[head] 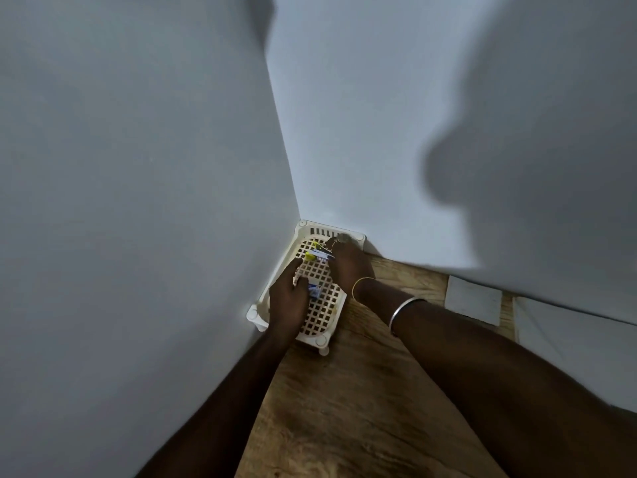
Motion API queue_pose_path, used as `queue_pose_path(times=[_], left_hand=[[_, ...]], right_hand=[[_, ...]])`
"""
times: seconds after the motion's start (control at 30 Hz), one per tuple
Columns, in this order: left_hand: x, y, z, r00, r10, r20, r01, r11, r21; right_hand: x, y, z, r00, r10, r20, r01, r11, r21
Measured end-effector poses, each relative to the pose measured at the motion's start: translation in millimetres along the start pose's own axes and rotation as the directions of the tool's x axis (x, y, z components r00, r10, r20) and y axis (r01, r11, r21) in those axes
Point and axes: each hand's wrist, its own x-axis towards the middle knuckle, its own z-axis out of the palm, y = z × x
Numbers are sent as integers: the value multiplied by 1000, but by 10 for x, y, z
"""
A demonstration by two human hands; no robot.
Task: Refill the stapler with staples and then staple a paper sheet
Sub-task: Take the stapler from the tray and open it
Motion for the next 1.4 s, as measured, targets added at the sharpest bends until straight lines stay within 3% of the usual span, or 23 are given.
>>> queue_pose_path(times=[0.1,0.2,0.3,0.47,0.63,0.8,0.9,1.03,1.1,1.27,1.4], left_hand=[[-72,55,31,999,-46,-29,44,998,-51],[-218,109,114,998,-62,-1,61,993,-101],[-437,183,238,999,-26,27,31,985,-170],[-919,358,455,968,-136,210,226,834,-504],[-1479,664,626,835,13,550,460,532,-711],[-1867,912,703,795,72,602,496,494,-714],[-2056,1016,732,786,58,615,512,496,-701],[-2236,1091,759,790,31,613,507,529,-681],[-2298,1132,767,796,23,605,508,517,-689],[-2382,1228,780,821,-28,570,518,454,-725],[-2429,1331,751,838,-44,544,511,412,-754]], right_hand=[[-149,5,-74,993,100,-61,-80,959,270],[-410,38,-197,967,247,-62,-168,801,575],[-736,112,-419,949,314,-3,-217,663,716],[-1422,245,-913,934,353,58,-219,435,874],[-2095,349,-1307,914,368,169,-267,235,935],[-2681,347,-1583,908,353,225,-266,71,961],[-2899,310,-1745,907,371,202,-258,109,960],[-3087,297,-1881,935,350,56,-194,375,906],[-3141,308,-1910,937,349,-2,-164,445,881],[-3181,270,-1898,900,415,-129,-120,522,844],[-3222,223,-1882,872,448,-197,-44,472,880]])
